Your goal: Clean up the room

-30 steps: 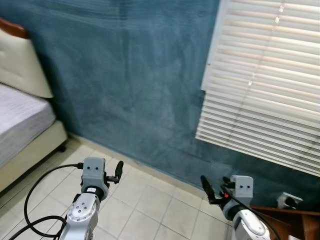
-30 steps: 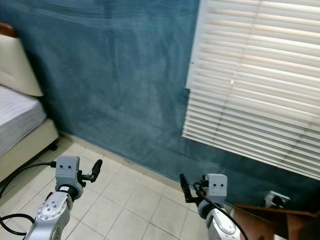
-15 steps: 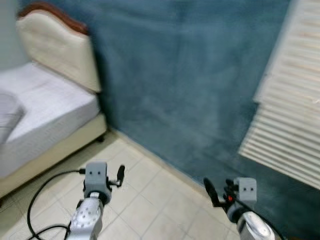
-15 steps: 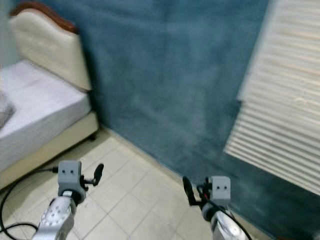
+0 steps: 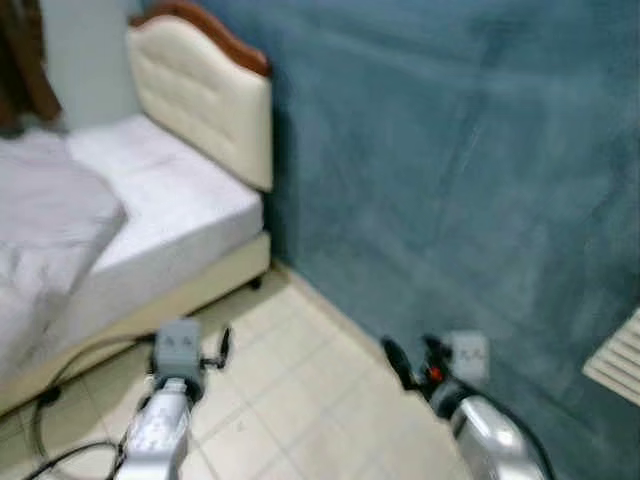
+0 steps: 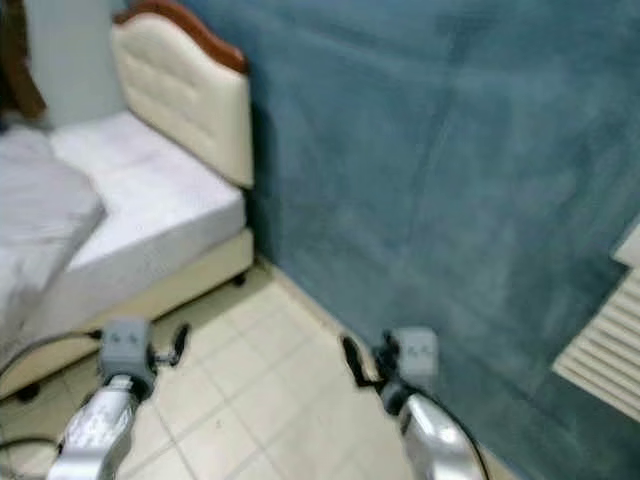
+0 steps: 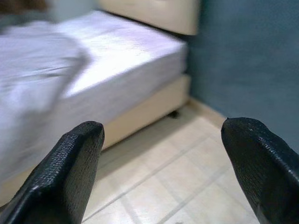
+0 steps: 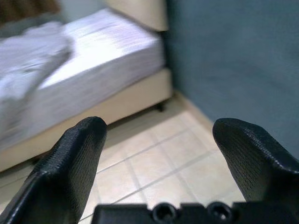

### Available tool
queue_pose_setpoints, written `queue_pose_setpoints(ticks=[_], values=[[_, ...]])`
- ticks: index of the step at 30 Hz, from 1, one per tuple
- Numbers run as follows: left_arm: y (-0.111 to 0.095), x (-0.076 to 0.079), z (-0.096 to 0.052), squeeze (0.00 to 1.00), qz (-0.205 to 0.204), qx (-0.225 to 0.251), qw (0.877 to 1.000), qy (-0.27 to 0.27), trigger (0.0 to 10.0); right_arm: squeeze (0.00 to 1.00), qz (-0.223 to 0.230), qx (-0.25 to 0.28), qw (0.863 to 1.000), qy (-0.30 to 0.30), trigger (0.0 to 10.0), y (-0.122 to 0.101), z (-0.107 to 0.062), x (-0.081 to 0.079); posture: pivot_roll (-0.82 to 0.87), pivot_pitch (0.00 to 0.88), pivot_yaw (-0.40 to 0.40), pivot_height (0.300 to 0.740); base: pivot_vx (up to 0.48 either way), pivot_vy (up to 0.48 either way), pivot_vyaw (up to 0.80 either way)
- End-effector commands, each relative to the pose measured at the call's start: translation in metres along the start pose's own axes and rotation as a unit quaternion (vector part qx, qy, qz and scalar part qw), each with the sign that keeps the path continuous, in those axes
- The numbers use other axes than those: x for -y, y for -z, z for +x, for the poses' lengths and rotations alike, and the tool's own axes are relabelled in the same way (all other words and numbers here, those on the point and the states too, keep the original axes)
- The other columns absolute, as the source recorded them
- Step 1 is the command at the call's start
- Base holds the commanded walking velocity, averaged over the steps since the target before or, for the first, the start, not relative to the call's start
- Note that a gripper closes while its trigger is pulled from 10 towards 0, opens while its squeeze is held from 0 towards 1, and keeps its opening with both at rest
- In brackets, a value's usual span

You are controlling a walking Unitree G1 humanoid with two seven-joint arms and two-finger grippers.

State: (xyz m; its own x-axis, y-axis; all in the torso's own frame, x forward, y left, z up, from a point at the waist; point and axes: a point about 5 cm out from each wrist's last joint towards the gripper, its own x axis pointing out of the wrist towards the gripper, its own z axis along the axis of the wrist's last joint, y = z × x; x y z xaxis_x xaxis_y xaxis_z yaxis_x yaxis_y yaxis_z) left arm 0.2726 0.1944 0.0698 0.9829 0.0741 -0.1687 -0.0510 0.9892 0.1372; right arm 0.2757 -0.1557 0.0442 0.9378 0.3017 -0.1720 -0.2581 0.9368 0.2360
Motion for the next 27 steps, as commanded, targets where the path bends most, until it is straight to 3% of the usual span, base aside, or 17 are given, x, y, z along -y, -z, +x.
queue_pose_setpoints(ticks=[1, 5, 17, 22, 23, 25, 27], values=[[0.001, 0.008, -0.001, 0.00, 0.005, 0.001, 1.000, 0.011, 10.0, 0.00, 0.004, -0.011, 1.000, 0.015, 10.0, 0.005, -0.005, 0.011, 0.10, 0.000, -0.071, 0.740, 0.000, 0.000, 0.54], [-0.006, 0.010, 0.001, 0.00, 0.001, 0.019, 1.000, 0.018, 10.0, 0.00, 0.007, -0.018, 1.000, 0.009, 10.0, 0.010, -0.006, 0.010, 0.10, 0.000, -0.071, 0.740, 0.075, 0.000, 0.54], [-0.003, 0.013, 0.002, 0.00, -0.002, 0.013, 1.000, 0.016, 10.0, 0.00, 0.018, -0.023, 0.999, -0.020, 10.0, 0.014, -0.006, 0.008, 0.09, 0.000, -0.062, 0.740, 0.474, 0.000, 0.50], [0.005, 0.006, -0.012, 0.00, 0.000, 0.009, 0.999, 0.033, 10.0, 0.00, -0.001, -0.020, 0.999, 0.033, 10.0, 0.013, -0.013, 0.018, 0.09, 0.000, -0.049, 0.740, 0.412, 0.243, 0.34], [0.007, 0.004, -0.021, 0.00, 0.001, 0.014, 0.999, 0.044, 10.0, 0.00, 0.004, -0.004, 0.999, 0.044, 10.0, 0.010, -0.019, 0.018, 0.09, 0.000, -0.048, 0.740, 0.461, 0.000, 0.58], [0.007, 0.004, -0.024, 0.00, 0.003, 0.018, 0.999, 0.049, 10.0, 0.00, 0.009, 0.007, 0.999, 0.052, 10.0, 0.008, -0.022, 0.018, 0.09, 0.000, -0.048, 0.740, 0.461, 0.000, 0.58], [0.005, 0.000, -0.032, 0.00, 0.005, 0.037, 0.998, 0.058, 10.0, 0.00, -0.016, 0.036, 0.997, 0.062, 10.0, 0.003, -0.036, 0.015, 0.10, 0.000, -0.056, 0.740, 0.469, 0.000, 0.58]])
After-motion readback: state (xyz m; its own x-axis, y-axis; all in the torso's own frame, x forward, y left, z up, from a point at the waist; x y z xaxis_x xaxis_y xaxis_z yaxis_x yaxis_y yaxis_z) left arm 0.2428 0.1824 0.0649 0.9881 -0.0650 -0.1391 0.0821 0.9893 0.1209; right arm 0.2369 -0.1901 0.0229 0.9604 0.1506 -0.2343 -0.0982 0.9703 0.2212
